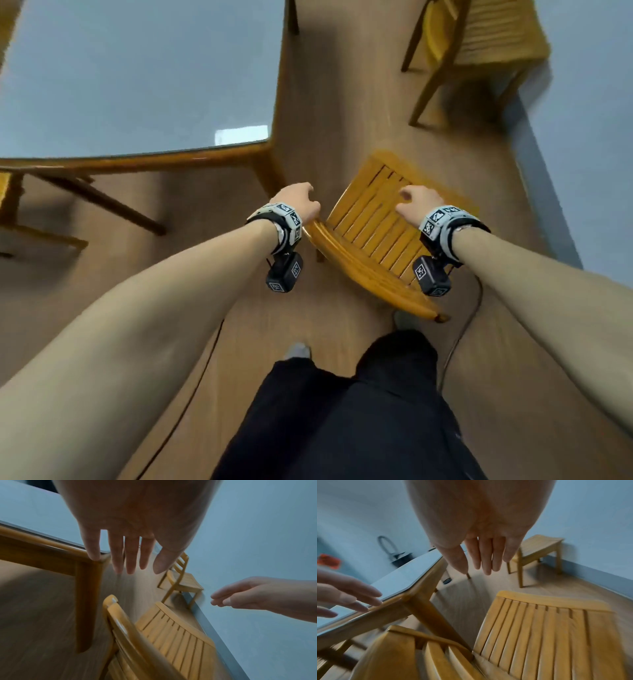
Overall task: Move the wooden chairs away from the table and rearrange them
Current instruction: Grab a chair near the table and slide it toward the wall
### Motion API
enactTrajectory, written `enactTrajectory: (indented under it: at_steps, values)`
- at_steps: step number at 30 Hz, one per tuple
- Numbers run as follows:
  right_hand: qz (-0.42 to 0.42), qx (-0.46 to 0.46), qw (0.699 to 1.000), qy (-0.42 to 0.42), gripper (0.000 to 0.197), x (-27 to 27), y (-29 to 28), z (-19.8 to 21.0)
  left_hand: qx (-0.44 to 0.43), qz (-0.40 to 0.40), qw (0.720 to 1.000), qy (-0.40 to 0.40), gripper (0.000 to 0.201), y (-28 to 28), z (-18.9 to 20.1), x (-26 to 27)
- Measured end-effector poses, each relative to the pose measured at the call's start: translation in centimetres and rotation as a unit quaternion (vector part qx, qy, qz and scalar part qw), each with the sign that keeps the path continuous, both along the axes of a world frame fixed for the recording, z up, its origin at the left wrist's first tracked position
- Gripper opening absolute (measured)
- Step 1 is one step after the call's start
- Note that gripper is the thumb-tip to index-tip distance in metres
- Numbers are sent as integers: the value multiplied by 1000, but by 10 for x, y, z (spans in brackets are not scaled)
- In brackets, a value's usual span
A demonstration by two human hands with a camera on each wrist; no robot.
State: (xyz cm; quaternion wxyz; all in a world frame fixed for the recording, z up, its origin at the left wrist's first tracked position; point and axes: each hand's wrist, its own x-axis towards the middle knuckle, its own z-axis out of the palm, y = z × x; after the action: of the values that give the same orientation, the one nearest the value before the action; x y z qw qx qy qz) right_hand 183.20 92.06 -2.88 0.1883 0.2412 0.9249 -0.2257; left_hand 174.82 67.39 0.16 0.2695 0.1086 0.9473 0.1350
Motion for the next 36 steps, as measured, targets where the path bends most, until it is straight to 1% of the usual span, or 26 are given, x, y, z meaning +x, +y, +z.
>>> enactTrajectory:
  at_steps: [3,5,9,12,16,20,22,24,27,30,32,34,36]
  values:
    - [-75,-13,997,-21,52,55,-25,-1,1,-70,997,-25,51,-8,-7,15]
    - [-124,-19,992,-28,52,90,-43,3,-8,-121,992,-43,46,-13,-10,32]
    - [-198,-17,980,-26,52,144,-76,15,-20,-207,977,-45,45,-17,-8,59]
    - [-223,-4,974,-25,50,177,-98,21,-23,-236,971,-29,46,-20,-2,74]
    - [-245,-10,969,-10,48,216,-126,25,-9,-264,964,-7,48,-33,2,92]
    - [-265,-7,964,4,48,245,-154,22,7,-279,960,-3,48,-56,-2,112]
    - [-271,-2,963,4,45,256,-166,17,9,-288,957,-1,48,-66,-5,118]
    - [-278,-7,961,5,42,265,-174,13,17,-284,959,-3,53,-69,-12,118]
    - [-292,-3,956,33,42,264,-172,3,30,-275,961,6,52,-59,-24,108]
    - [-299,5,951,78,50,252,-161,-16,16,-272,962,32,61,-40,-47,87]
    - [-291,16,951,104,54,239,-148,-28,5,-279,959,55,62,-27,-62,68]
    - [-271,25,957,104,57,224,-136,-42,-18,-296,952,73,59,-21,-78,51]
    - [-249,36,965,80,58,212,-128,-55,-38,-310,947,79,54,-19,-92,38]
